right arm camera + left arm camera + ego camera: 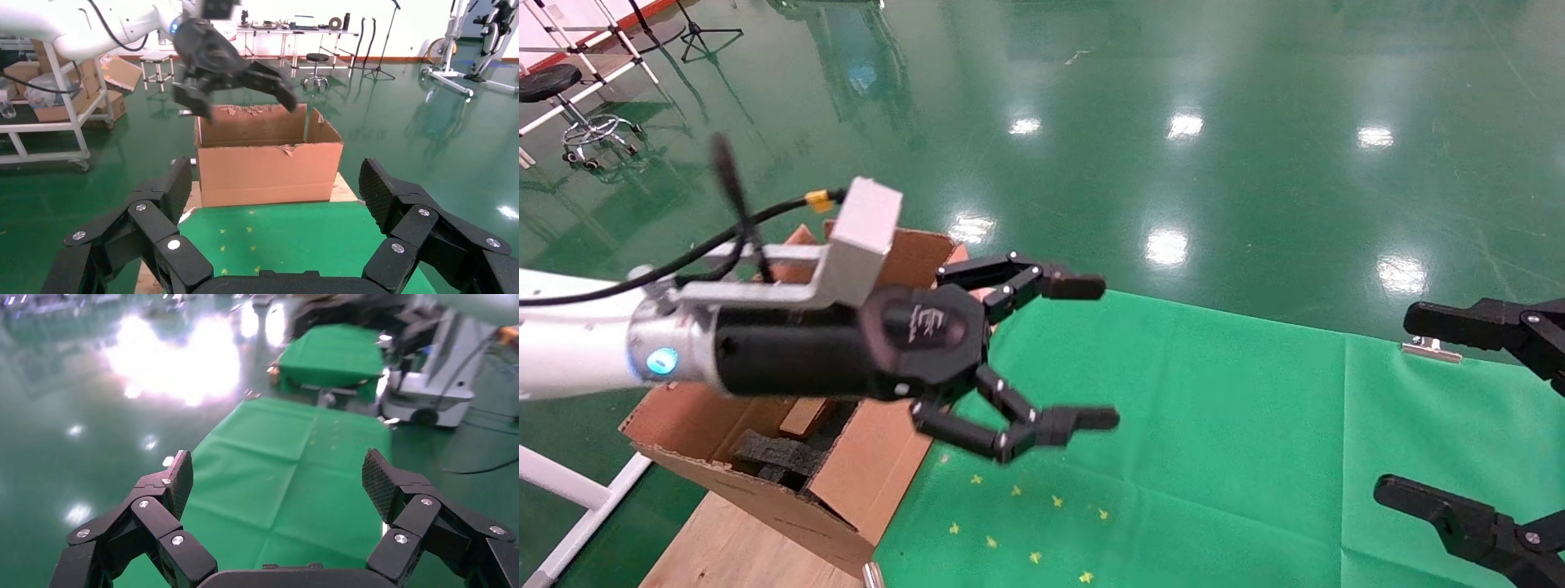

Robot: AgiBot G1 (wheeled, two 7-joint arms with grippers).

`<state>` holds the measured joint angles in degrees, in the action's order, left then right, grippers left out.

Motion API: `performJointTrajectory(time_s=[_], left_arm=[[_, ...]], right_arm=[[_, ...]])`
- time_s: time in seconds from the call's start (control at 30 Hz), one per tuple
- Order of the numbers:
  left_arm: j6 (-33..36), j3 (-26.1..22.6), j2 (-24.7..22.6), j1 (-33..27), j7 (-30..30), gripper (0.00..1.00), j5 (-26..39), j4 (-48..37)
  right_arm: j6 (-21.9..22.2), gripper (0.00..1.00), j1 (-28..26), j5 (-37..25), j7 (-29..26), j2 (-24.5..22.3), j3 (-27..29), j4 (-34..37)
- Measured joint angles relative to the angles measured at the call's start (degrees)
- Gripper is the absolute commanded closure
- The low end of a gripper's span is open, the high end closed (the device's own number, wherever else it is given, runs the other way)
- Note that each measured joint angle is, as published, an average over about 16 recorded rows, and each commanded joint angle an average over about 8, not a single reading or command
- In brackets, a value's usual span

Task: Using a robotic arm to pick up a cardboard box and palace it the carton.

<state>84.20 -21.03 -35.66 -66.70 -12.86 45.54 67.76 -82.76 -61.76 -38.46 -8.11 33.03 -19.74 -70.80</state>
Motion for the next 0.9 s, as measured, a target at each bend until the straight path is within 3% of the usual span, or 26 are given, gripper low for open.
performJointTrajectory(time_s=[0.37, 0.9], left_arm=[[1.87, 6.03, 0.79, 6.18, 2.36, 0.00, -4.50, 6.99], [1.68, 5.57, 0.75, 5.71, 2.25, 0.00, -4.16, 6.43]], right_arm=[[0.01, 0.00, 0.01, 0.01, 0.00, -0.01, 0.00, 0.01], [0.01, 0.00, 0.02, 0.01, 0.00, -0.01, 0.01, 0.01]])
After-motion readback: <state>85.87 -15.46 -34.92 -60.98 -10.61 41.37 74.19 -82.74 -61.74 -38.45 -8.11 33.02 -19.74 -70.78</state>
